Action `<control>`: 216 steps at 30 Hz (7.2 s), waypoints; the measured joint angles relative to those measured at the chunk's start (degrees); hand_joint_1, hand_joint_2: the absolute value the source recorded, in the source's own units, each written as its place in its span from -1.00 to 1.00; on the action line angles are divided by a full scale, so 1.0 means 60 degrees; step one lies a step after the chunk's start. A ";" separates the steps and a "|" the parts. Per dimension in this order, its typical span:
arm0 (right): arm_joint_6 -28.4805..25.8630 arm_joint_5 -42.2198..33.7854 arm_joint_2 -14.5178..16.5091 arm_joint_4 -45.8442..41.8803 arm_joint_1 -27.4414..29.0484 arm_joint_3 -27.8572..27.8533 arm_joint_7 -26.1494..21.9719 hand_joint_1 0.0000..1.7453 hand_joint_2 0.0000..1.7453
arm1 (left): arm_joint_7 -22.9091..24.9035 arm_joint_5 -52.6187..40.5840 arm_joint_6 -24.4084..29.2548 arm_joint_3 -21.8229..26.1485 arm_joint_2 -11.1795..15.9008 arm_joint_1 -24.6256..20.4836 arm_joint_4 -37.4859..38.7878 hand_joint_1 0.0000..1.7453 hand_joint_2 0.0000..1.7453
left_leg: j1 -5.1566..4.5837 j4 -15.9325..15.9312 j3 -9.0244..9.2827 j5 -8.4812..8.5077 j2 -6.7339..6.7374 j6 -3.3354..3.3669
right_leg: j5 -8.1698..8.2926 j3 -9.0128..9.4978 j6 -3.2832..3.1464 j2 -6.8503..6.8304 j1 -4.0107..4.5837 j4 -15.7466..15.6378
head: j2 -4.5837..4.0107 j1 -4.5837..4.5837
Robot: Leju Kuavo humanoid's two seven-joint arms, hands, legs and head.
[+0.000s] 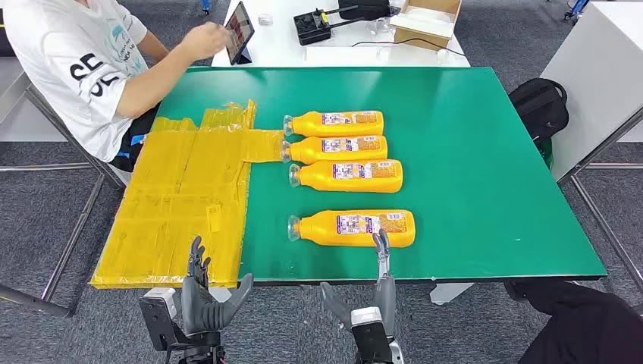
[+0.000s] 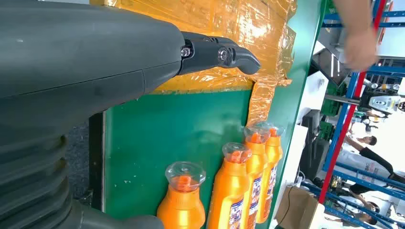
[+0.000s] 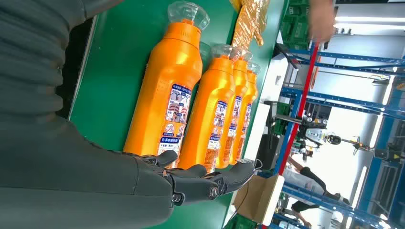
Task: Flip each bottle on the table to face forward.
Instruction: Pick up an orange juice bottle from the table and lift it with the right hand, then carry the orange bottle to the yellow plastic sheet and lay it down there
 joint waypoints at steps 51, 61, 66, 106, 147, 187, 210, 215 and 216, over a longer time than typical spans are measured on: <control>0.2156 0.5948 -0.2103 -0.1010 -0.2136 -0.1333 0.4284 -1.00 1.00 | -0.0053 -0.0504 -0.0952 -0.0053 0.0000 -0.0601 0.0471 -1.00 1.00 | -0.0003 0.0003 -0.0003 0.0000 0.0002 0.0007 | 0.0008 0.0003 0.0008 0.0000 -0.0001 0.0001 | 0.0000 -0.0005; 0.3735 0.6875 -0.2686 -0.0110 -0.2918 -0.1156 0.5613 -1.00 1.00 | 0.0091 -0.0759 -0.1329 0.0017 -0.0063 -0.0612 0.0578 -1.00 1.00 | -0.0007 0.0004 -0.0011 0.0000 -0.0008 0.0012 | 0.0008 0.0005 0.0010 -0.0003 -0.0004 0.0000 | 0.0000 -0.0004; 0.4381 0.6971 -0.2847 0.0557 -0.3348 -0.0844 0.5774 -1.00 1.00 | 0.0143 -0.0841 -0.1461 0.0062 -0.0088 -0.0641 0.0703 -1.00 1.00 | -0.0005 0.0004 -0.0011 0.0000 0.0000 0.0011 | 0.0008 0.0002 0.0009 -0.0001 -0.0002 0.0000 | 0.0000 -0.0004; 0.6260 0.5581 -0.3816 0.4534 -0.6301 0.1048 0.5538 1.00 1.00 | 0.0243 -0.0973 -0.1362 0.0212 -0.0109 -0.0986 0.1513 -1.00 1.00 | -0.0007 0.0005 0.0022 0.0005 -0.0011 0.0015 | 0.0010 0.0033 0.0010 -0.0004 -0.0004 -0.0001 | 0.0000 -0.0003; -0.0541 0.2554 -0.1346 -0.1507 -0.2832 -0.1136 0.0152 1.00 1.00 | -0.0269 -0.0418 -0.1556 -0.0551 -0.0088 -0.1545 0.1073 -1.00 1.00 | -0.0010 0.0003 -0.0012 -0.0002 -0.0025 0.0015 | -0.0014 0.0003 0.0023 -0.0013 -0.0009 0.0002 | 0.0000 -0.0004; 0.0291 0.3295 -0.0183 0.1084 -0.1767 0.0428 -0.0020 1.00 1.00 | 0.0354 0.1199 -0.3265 -0.1217 0.0033 -0.1649 0.0281 -1.00 1.00 | -0.0004 0.0001 -0.0015 -0.0007 -0.0023 0.0011 | -0.0020 0.0002 0.0022 -0.0013 -0.0003 0.0003 | 0.0000 -0.0004; 0.0154 0.4180 0.0086 0.2811 -0.2134 0.0924 0.0247 1.00 1.00 | 0.0434 0.1528 -0.3313 -0.1061 0.0031 -0.1663 0.0898 -1.00 1.00 | -0.0004 0.0001 -0.0015 -0.0007 -0.0022 0.0011 | -0.0020 -0.0001 0.0022 -0.0013 -0.0004 0.0002 | 0.0000 -0.0003; 0.0233 0.3758 0.0131 0.3068 -0.2116 0.0947 0.0259 1.00 1.00 | 0.0433 0.1659 -0.3300 -0.1049 0.0029 -0.1658 0.1029 -1.00 1.00 | -0.0004 0.0001 -0.0014 -0.0007 -0.0021 0.0011 | -0.0020 -0.0001 0.0022 -0.0012 -0.0004 0.0002 | 0.0000 -0.0002; 0.0260 0.3722 0.0134 0.3102 -0.2118 0.0952 0.0259 1.00 1.00 | 0.0432 0.1689 -0.3300 -0.1045 0.0029 -0.1655 0.1033 -1.00 1.00 | -0.0004 0.0001 -0.0014 -0.0006 -0.0021 0.0011 | -0.0020 -0.0001 0.0022 -0.0012 -0.0003 0.0002 | 0.0000 -0.0002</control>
